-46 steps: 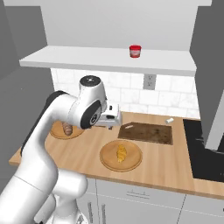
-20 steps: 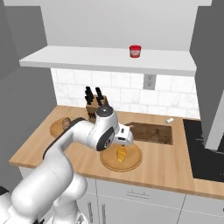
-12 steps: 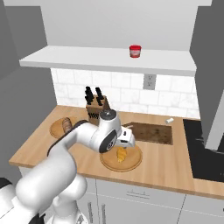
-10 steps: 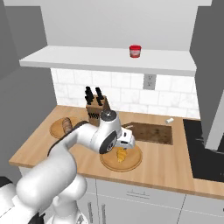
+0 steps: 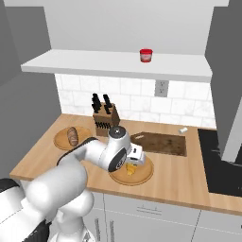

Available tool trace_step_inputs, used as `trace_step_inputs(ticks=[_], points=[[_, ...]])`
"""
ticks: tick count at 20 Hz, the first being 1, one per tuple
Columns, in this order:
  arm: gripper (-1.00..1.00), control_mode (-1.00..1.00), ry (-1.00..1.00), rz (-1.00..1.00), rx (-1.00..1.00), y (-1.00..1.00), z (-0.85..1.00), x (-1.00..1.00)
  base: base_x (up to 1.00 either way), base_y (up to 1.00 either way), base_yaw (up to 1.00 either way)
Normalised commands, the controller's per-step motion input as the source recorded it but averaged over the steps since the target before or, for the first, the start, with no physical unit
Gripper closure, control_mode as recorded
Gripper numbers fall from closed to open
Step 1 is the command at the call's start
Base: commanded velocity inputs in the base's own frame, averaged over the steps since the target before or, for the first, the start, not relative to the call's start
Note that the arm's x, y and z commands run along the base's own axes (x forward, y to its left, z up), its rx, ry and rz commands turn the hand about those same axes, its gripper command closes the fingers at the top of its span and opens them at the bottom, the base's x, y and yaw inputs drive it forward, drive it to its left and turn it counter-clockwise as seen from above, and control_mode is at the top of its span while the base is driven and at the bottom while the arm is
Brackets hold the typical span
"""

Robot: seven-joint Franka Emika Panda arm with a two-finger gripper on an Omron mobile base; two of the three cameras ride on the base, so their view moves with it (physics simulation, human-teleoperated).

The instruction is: From the different types of pastries on the counter, select a croissant and place it on the cutting board. Then retrieve a jar of jam from the cabinet and place it alongside the croissant on the cutting board.

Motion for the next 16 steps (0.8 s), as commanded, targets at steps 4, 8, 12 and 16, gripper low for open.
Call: trace_step_inputs(ticks=[4,8,12,16], points=[[-1.0,-1.0,0.0,0.0,0.0,-0.13,-0.16,0.27,0.0,0.0,0.0],[-1.0,-1.0,0.0,0.0,0.0,-0.24,-0.15,0.15,0.0,0.0,0.0],[-1.0,-1.0,0.0,0.0,0.0,-0.12,-0.18,0.12,0.0,0.0,0.0],[-1.0,-1.0,0.0,-0.02,0.0,0.0,-0.23,0.16,0.0,0.0,0.0]])
